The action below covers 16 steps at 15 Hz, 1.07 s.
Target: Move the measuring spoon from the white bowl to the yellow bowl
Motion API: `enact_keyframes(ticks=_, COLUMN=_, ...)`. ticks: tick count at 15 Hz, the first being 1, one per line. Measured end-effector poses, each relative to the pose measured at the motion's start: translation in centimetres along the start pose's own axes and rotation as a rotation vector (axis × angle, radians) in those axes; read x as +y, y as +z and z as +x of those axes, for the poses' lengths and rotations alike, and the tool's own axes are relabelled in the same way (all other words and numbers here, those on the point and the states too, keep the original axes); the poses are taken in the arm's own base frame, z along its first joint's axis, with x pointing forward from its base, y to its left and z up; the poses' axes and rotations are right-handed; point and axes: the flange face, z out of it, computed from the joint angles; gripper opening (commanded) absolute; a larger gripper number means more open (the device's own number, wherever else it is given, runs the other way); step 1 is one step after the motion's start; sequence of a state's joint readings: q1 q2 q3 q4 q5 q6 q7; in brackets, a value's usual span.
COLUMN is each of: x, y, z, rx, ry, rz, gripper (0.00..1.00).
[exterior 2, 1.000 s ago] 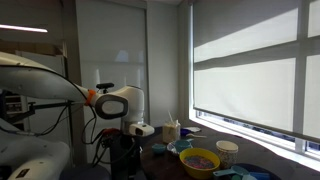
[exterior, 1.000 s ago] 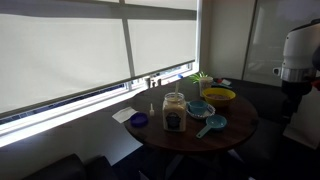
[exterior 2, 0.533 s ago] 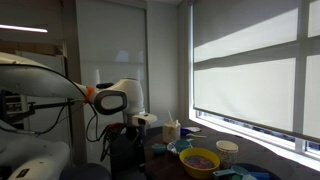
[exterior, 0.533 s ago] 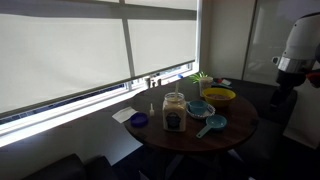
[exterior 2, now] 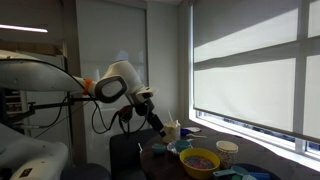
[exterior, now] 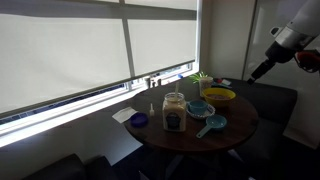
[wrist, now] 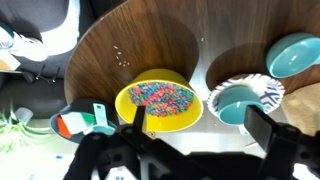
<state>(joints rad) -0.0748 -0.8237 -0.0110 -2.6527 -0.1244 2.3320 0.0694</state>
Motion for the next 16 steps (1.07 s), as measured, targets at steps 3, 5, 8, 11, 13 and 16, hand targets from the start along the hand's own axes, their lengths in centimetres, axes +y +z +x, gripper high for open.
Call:
enact_keyframes(ticks=3, x=-0.8, y=-0.5, z=0.7, rx=0.012, ry=-0.032, rz=0.029, gripper=1.0)
enact_keyframes(ticks=5, x=-0.8, y=-0.4, z=0.7, rx=0.01, ry=-0.035, rz=0.03, gripper=1.0)
enact_keyframes(ticks=8, x=-0.7, y=-0.3, z=0.7, rx=0.01, ry=-0.029, rz=0.033, gripper=1.0)
enact_keyframes(ticks=11, x=-1.1, y=-1.0, z=1.8, rx=0.047, ry=-0.031, rz=0.036, gripper=1.0)
enact_keyframes(ticks=13, x=-1.3, y=-1.2, z=3.0, rx=0.052, ry=-0.034, rz=0.035, gripper=1.0)
enact_keyframes(ticks=16, x=-1.0, y=0.9, z=5.5, rx=0.005, ry=0.024, rz=0.063, gripper=1.0)
